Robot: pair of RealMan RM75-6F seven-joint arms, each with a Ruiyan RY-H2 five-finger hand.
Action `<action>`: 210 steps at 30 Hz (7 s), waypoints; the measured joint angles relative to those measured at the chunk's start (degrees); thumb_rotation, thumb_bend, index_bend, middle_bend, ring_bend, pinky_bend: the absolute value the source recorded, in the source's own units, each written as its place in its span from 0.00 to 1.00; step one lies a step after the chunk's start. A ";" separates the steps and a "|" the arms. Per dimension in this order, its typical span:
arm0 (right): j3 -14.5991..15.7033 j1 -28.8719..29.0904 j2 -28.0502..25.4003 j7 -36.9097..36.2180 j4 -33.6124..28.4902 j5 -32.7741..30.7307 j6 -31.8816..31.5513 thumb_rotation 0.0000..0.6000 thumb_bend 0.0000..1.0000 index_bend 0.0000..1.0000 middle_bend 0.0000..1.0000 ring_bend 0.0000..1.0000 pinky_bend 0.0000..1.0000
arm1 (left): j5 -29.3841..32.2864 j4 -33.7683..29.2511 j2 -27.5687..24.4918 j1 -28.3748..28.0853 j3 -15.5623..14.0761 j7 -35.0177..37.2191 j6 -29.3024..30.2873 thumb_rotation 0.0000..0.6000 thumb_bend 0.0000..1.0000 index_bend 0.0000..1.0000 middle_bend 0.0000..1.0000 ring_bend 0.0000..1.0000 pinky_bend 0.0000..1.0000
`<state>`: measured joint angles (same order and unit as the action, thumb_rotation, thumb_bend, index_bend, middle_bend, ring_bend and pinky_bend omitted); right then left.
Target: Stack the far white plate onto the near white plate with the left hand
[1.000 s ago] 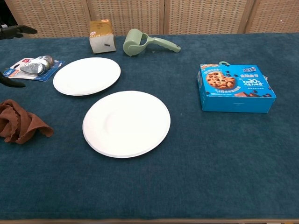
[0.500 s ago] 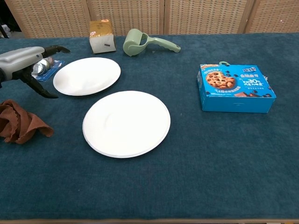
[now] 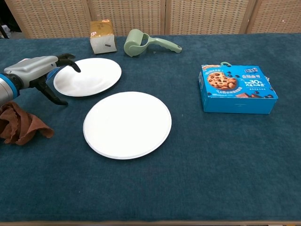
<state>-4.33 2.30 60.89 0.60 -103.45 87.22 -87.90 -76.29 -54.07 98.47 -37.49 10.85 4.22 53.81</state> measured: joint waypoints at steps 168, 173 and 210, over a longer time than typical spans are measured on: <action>1.57 0.24 -0.07 0.43 -1.22 1.93 0.96 1.00 0.00 0.00 0.00 0.00 0.00 | -17.08 -31.77 -17.32 -5.82 -19.29 13.07 -4.89 1.00 0.10 0.16 0.00 0.00 0.00; 1.58 0.14 -0.08 0.34 -1.24 1.99 0.75 1.00 0.00 0.00 0.00 0.00 0.00 | -16.05 -33.66 -17.97 -6.59 -19.23 11.51 -7.13 1.00 0.10 0.16 0.00 0.00 0.00; 1.69 0.18 -0.17 0.25 -1.35 2.18 0.84 1.00 0.00 0.00 0.00 0.00 0.00 | -21.41 -37.38 -22.56 -3.02 -19.11 13.68 6.70 1.00 0.10 0.15 0.00 0.00 0.00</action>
<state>-2.64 2.49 60.72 0.85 -104.80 89.41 -87.06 -97.70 -91.45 75.91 -40.50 -8.26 17.90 60.51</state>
